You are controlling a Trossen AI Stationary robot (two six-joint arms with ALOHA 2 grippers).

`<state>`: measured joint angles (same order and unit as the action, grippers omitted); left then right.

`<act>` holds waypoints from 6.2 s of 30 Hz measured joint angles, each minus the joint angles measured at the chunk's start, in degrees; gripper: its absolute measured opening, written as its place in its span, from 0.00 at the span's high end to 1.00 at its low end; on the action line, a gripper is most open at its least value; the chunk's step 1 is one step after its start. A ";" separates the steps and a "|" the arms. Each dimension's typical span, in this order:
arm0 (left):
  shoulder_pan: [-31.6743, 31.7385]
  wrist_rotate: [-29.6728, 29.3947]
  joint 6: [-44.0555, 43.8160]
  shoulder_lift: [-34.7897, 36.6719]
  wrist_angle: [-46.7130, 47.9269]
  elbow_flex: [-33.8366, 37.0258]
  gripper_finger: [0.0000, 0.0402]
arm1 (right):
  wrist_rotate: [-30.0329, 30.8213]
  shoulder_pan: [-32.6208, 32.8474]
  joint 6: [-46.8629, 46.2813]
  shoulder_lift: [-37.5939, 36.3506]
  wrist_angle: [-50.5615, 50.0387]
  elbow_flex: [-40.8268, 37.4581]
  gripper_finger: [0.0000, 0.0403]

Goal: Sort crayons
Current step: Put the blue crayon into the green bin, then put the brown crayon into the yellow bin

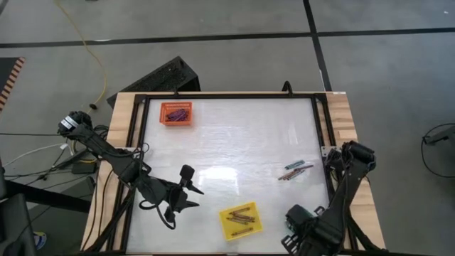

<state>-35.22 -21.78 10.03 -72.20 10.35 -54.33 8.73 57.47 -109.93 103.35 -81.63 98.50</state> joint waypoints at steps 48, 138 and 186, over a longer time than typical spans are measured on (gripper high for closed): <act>-0.39 1.00 -7.75 0.00 5.01 0.00 0.55 | -3.89 -0.94 -2.66 0.04 -1.26 -8.83 0.53; 11.39 0.56 -17.89 -0.09 -13.68 16.26 0.55 | -2.35 -110.21 117.91 4.46 33.88 -20.00 0.58; 10.37 3.53 -20.34 -0.07 -9.68 16.26 0.55 | -7.63 -109.26 110.95 7.19 19.86 -15.30 0.58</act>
<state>-24.85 -18.24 -10.31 -72.27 0.67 -38.06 1.10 -51.79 1.02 110.54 -61.78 83.20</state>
